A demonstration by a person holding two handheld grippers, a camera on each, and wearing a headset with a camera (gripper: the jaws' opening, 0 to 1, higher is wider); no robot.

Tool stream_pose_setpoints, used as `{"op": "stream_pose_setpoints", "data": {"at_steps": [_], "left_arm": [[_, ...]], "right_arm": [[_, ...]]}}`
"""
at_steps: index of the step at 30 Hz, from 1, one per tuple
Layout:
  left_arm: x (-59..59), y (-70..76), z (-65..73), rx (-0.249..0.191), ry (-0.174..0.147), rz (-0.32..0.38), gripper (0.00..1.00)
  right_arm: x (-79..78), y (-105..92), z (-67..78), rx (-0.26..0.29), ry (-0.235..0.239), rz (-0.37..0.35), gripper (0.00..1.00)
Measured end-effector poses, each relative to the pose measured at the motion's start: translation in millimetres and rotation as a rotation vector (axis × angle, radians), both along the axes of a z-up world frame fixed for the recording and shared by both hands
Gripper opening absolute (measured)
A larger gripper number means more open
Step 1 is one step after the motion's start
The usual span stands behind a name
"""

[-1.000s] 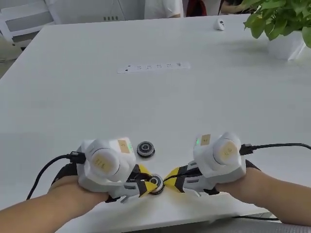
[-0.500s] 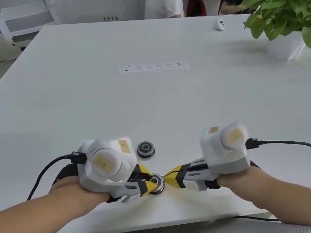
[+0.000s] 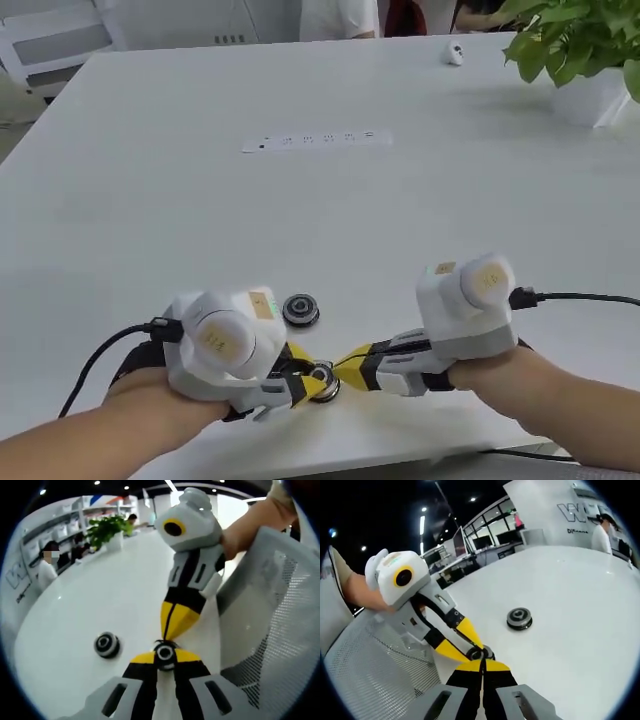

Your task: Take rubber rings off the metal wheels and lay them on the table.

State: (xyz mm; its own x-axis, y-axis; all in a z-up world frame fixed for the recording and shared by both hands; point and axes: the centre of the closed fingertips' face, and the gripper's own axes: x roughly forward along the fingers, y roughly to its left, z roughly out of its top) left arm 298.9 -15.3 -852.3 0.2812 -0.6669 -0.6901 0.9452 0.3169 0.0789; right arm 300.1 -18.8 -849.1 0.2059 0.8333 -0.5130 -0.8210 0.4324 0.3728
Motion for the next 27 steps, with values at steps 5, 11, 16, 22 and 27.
{"op": "stream_pose_setpoints", "data": {"at_steps": [5,11,16,22,27], "left_arm": [[0.0,0.1,0.0,0.001,-0.002,0.002,0.12],[-0.1,-0.2,0.1,0.001,-0.001,-0.001,0.12],[-0.3,-0.4,0.0,0.001,-0.003,-0.003,0.12],[-0.6,-0.6,-0.1,0.001,-0.004,-0.006,0.11],[-1.3,-1.2,-0.4,0.0,-0.002,-0.006,0.11]], "right_arm": [[-1.9,2.2,0.0,0.001,-0.005,0.013,0.0],[-2.6,2.7,0.0,0.016,0.01,0.009,0.0],[-2.9,2.8,0.2,0.027,0.018,0.006,0.0],[-6.1,5.2,1.6,0.042,0.033,0.016,0.0],[-10.1,11.4,9.3,0.084,0.038,0.034,0.0]]}}
